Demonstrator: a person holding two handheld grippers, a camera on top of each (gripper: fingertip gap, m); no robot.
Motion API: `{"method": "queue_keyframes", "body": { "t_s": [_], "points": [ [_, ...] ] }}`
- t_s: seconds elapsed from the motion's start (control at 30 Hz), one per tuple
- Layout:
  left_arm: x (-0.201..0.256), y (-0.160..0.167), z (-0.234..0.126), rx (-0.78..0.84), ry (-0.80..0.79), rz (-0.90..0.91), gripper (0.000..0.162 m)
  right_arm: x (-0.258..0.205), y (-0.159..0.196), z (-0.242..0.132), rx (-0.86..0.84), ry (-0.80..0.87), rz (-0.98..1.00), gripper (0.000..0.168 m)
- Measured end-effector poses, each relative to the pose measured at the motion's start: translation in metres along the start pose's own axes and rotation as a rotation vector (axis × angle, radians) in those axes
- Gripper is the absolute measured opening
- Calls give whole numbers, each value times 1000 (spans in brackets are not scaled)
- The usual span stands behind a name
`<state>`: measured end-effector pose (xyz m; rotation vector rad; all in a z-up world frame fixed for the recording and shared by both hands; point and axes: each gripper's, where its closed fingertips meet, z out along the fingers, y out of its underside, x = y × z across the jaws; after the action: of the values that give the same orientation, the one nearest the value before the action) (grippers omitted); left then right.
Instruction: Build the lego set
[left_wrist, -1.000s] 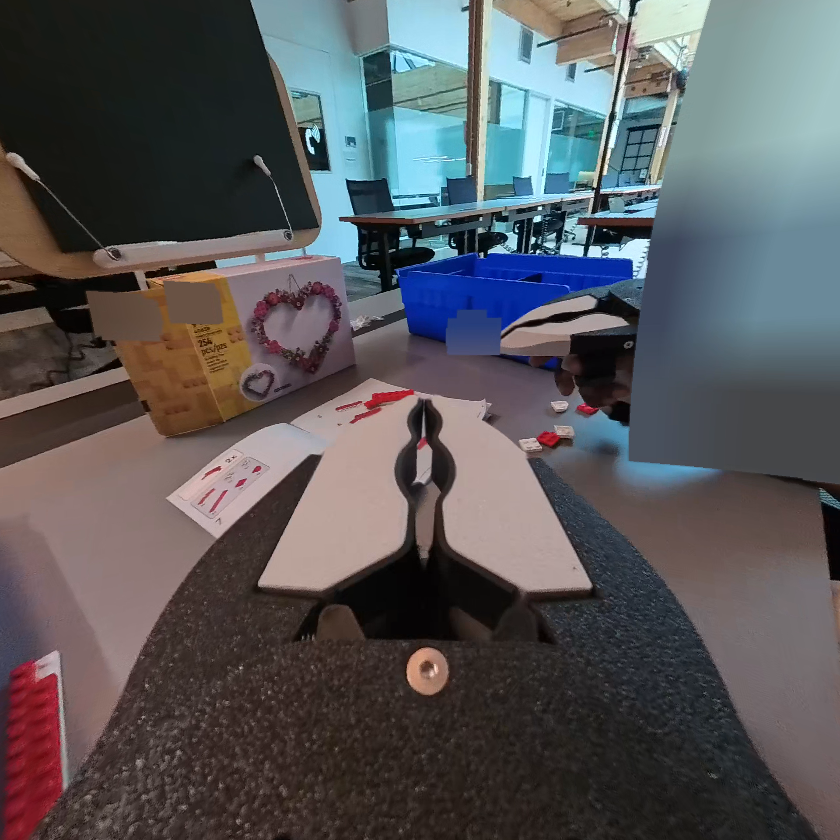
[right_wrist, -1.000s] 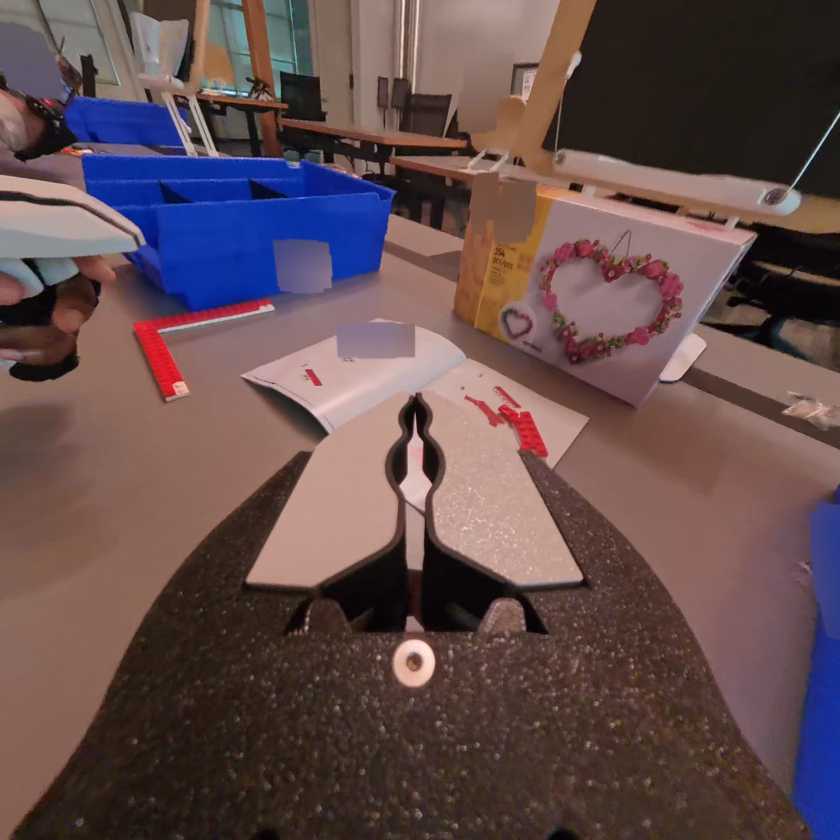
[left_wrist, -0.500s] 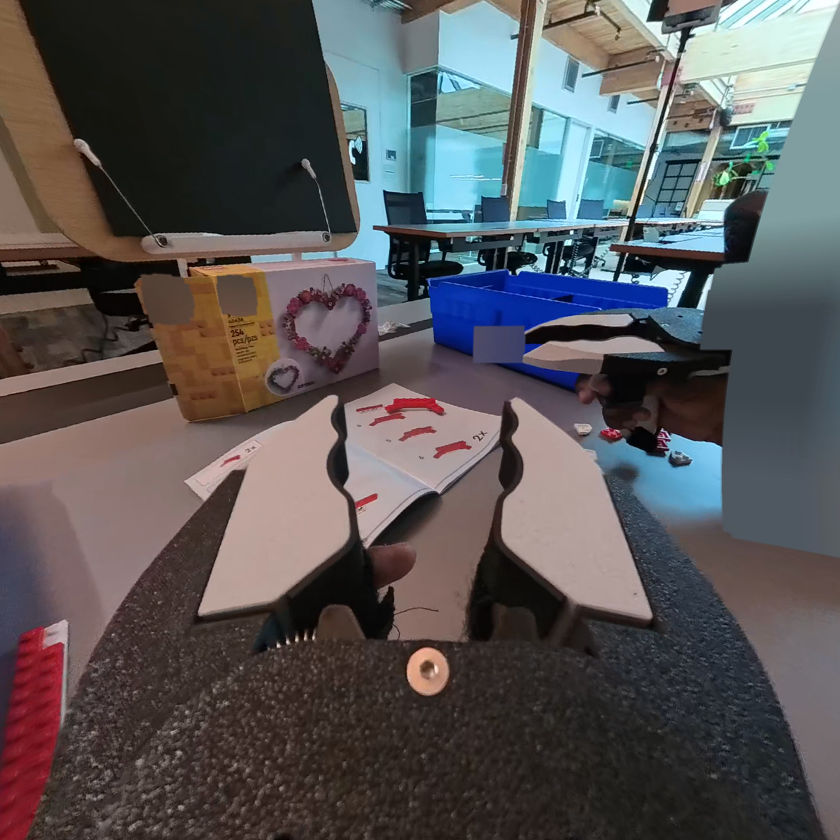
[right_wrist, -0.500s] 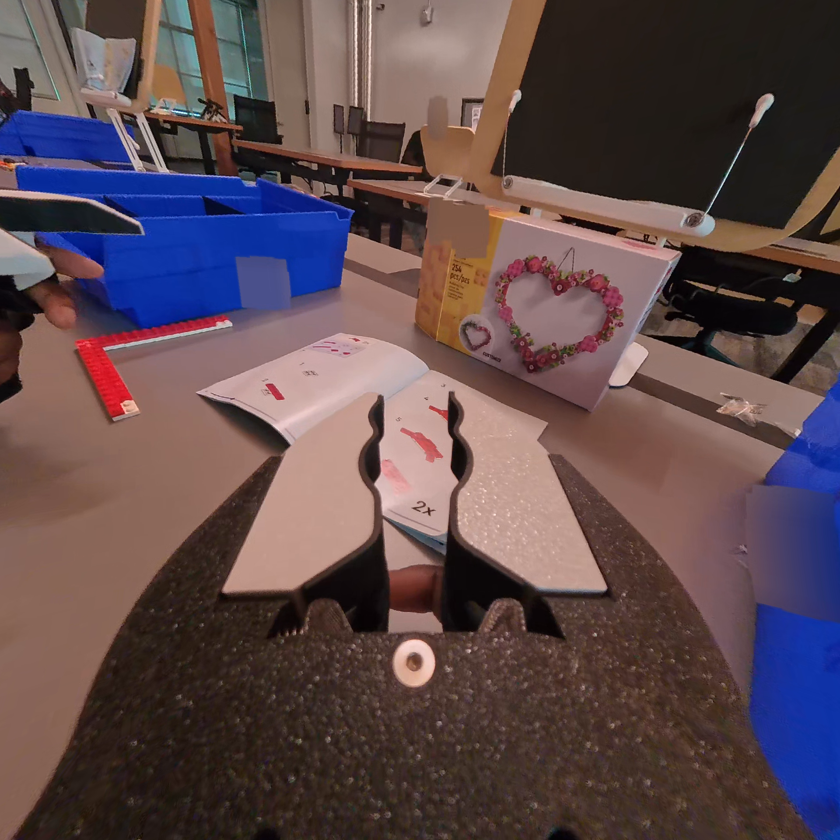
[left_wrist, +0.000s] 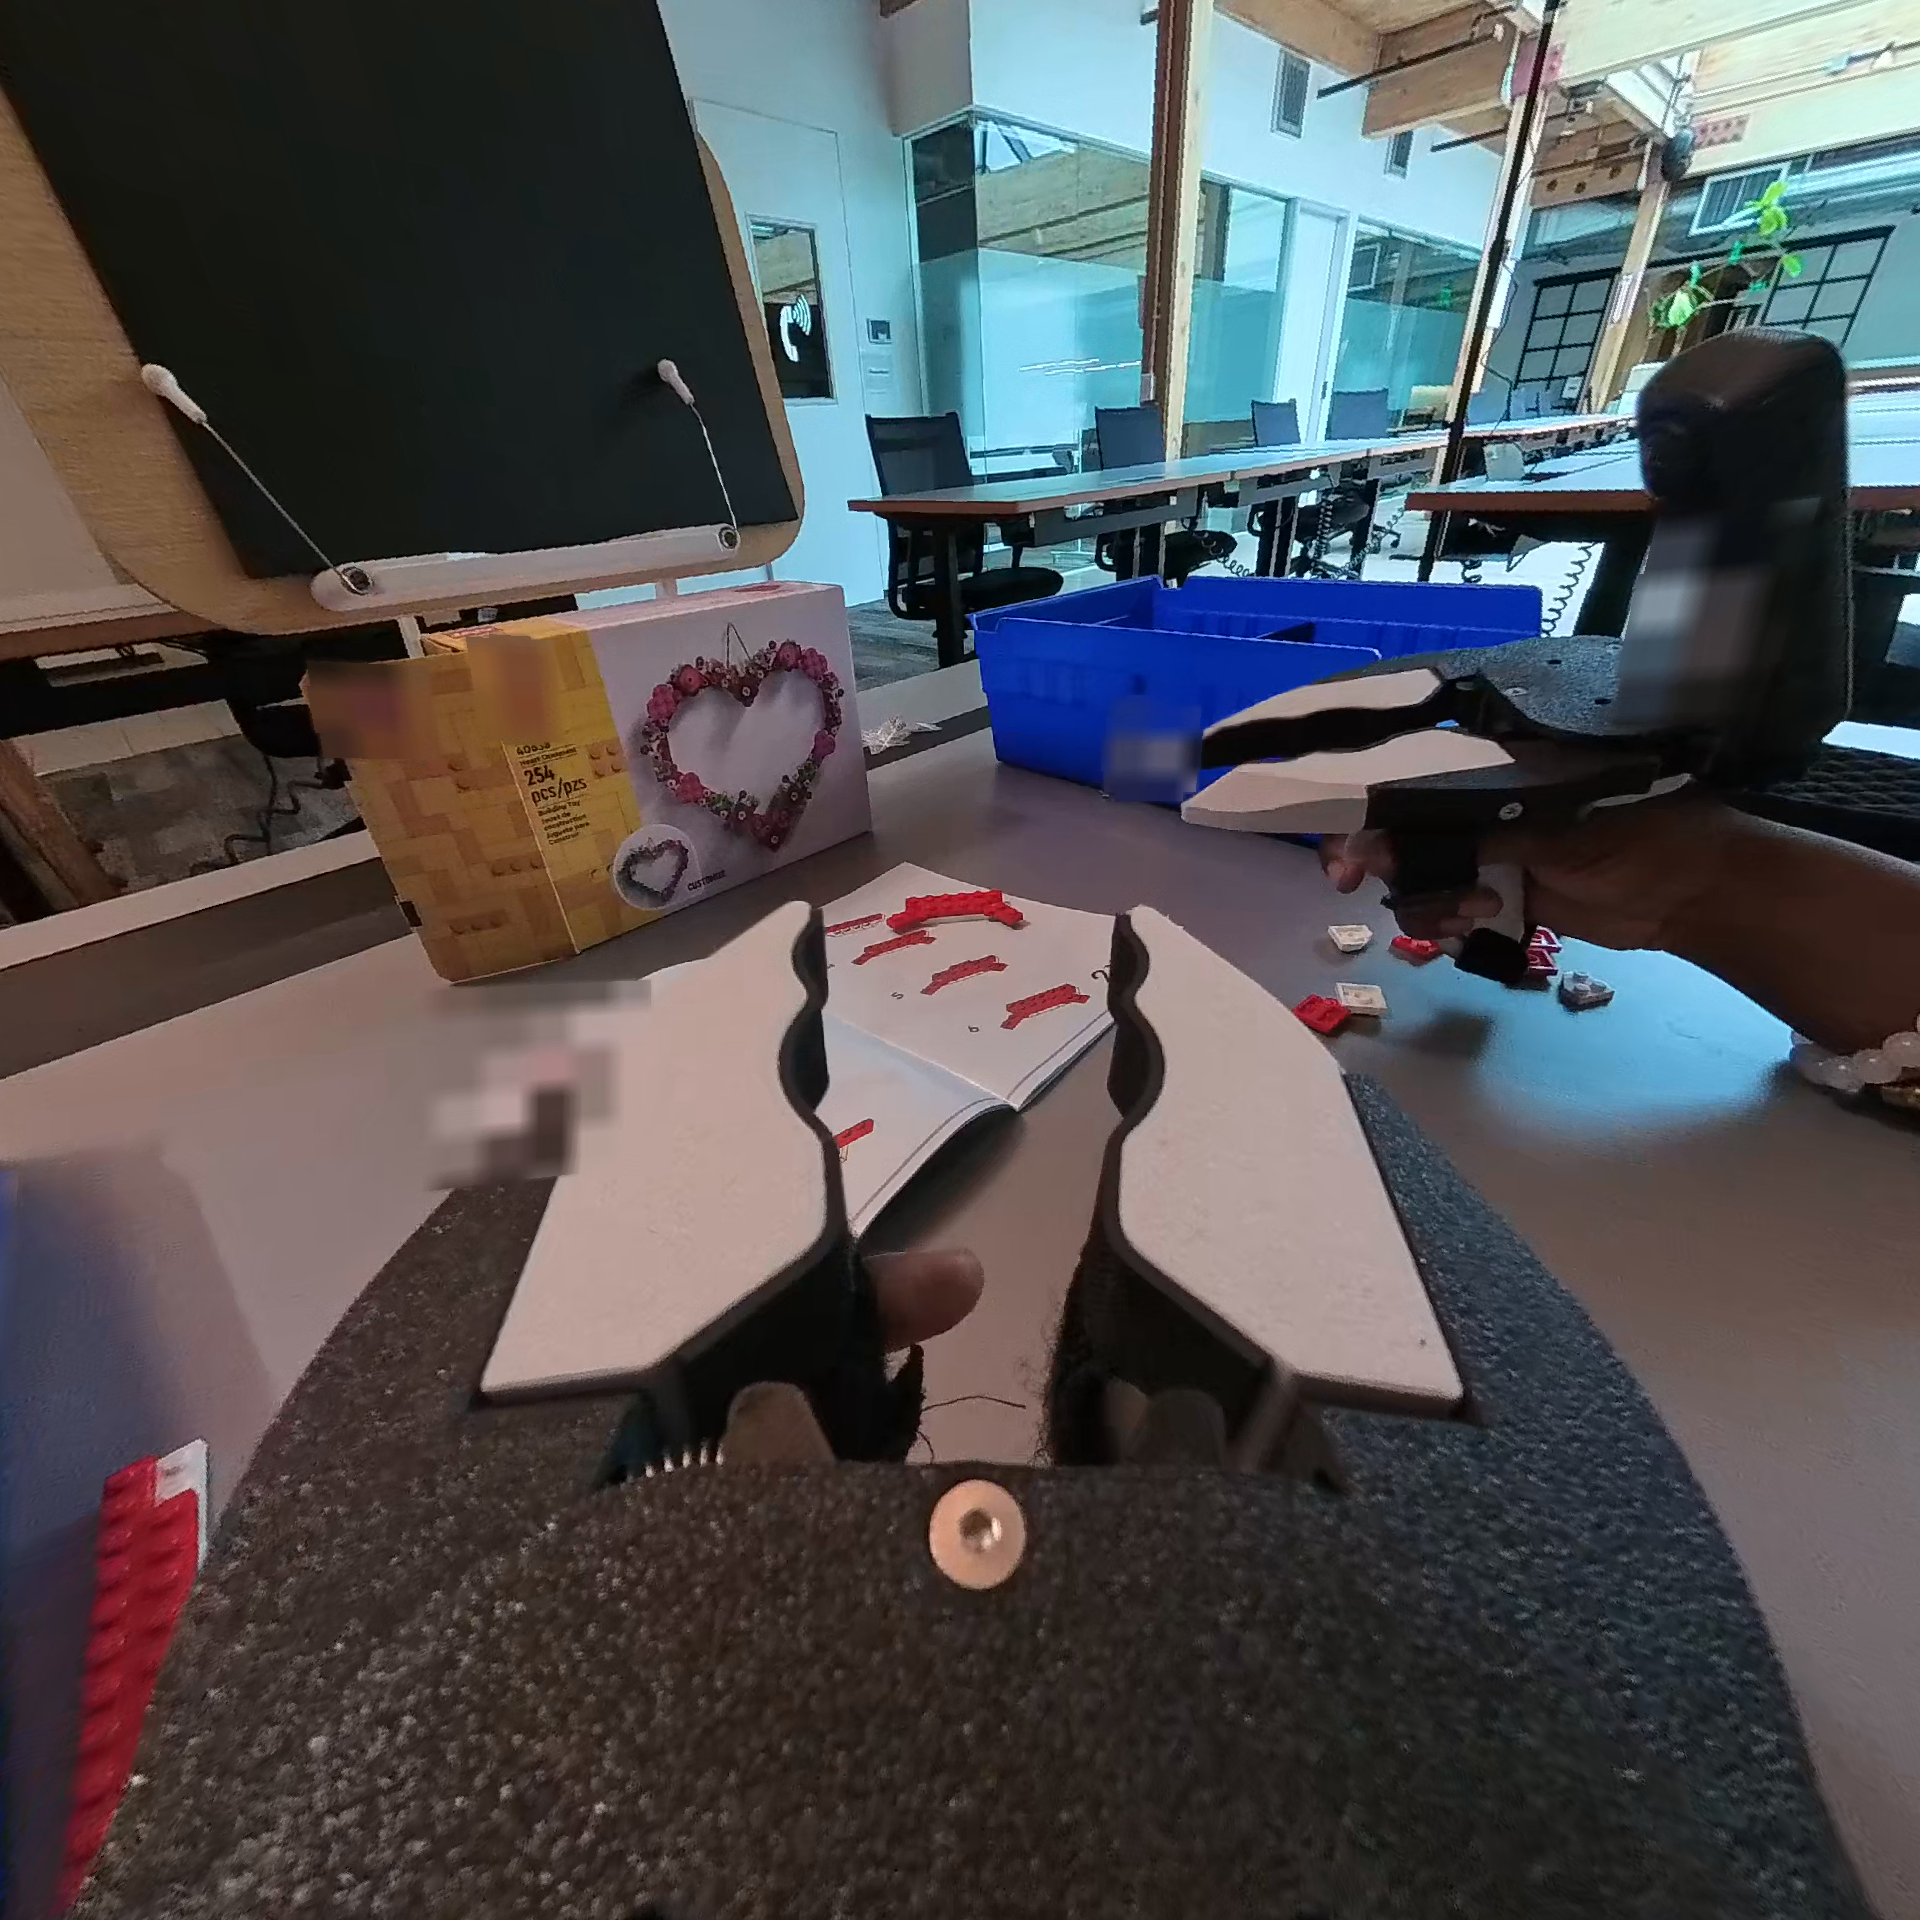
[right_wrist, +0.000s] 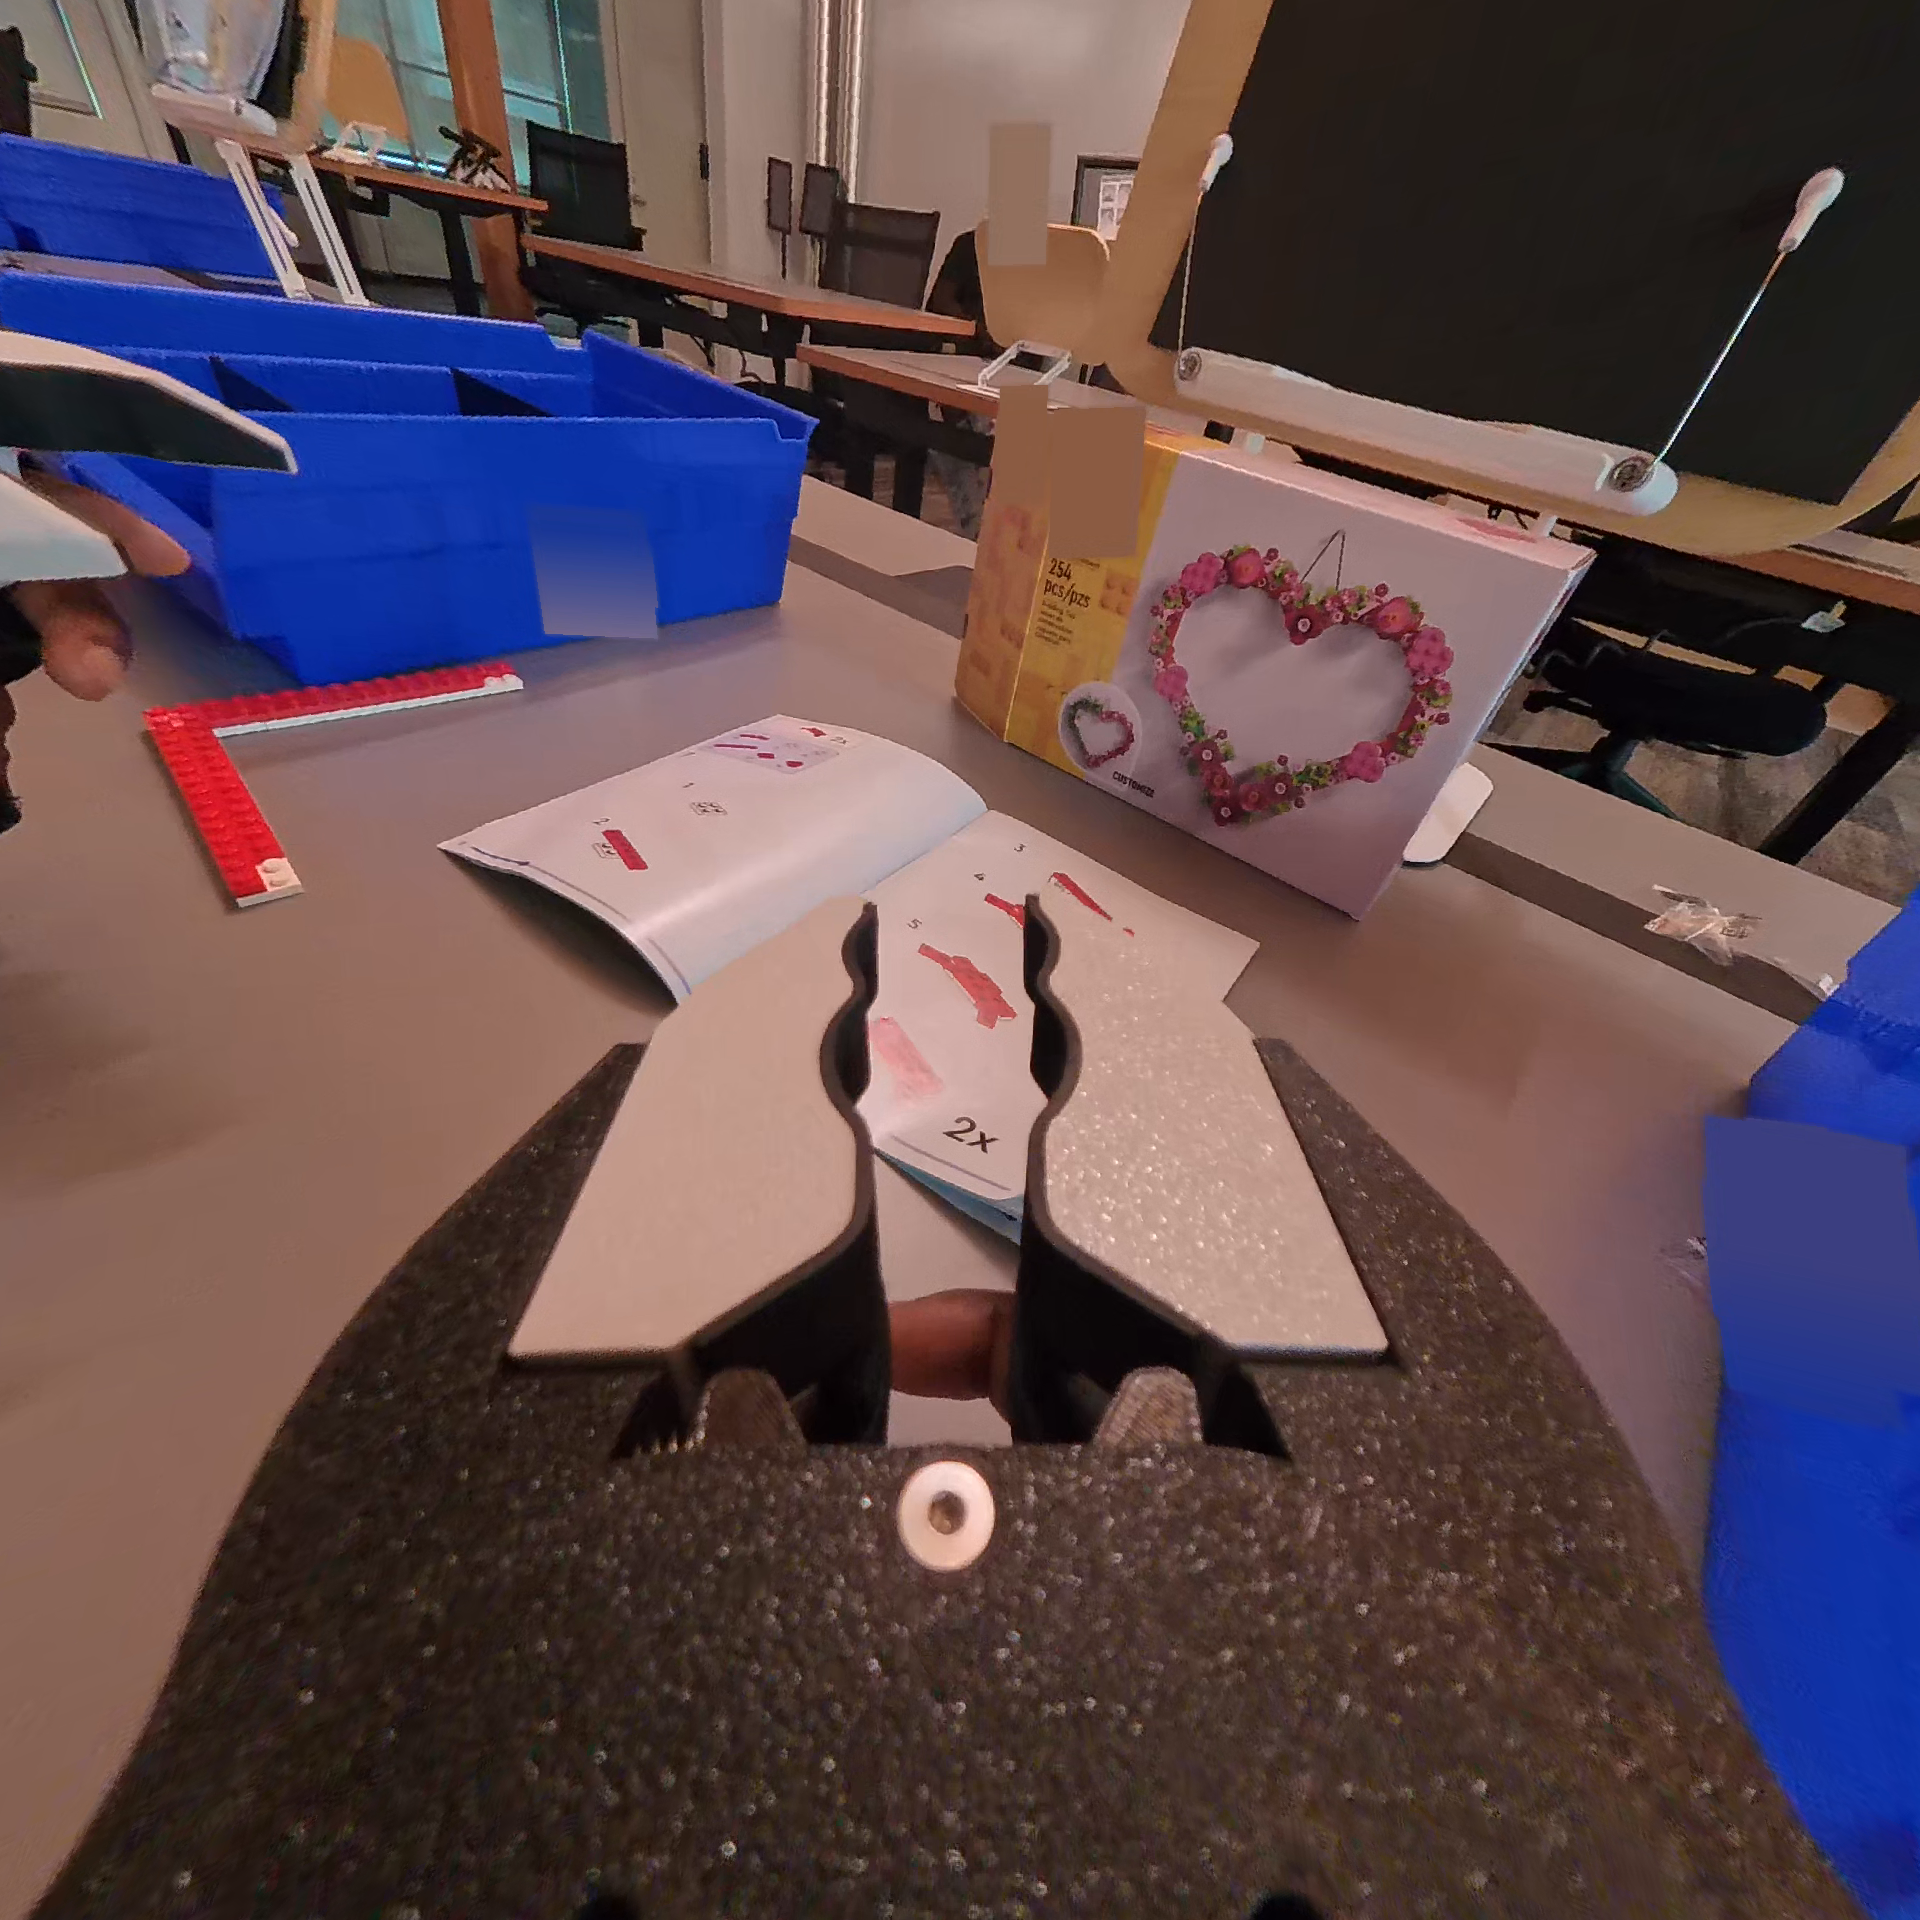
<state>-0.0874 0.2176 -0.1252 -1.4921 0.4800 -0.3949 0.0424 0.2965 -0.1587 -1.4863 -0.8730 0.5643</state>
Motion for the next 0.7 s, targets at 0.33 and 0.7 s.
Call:
{"method": "queue_keyframes", "body": {
  "t_s": [0.33, 0.7],
  "points": [
    [6, 4, 4, -26, 25, 13, 49, 7, 27, 9, -217, -20, 115, 43],
    [7, 5, 1, -39, 57, 25, 46, 58, 31, 54, -878, -208, -77, 47]
  ]
}}
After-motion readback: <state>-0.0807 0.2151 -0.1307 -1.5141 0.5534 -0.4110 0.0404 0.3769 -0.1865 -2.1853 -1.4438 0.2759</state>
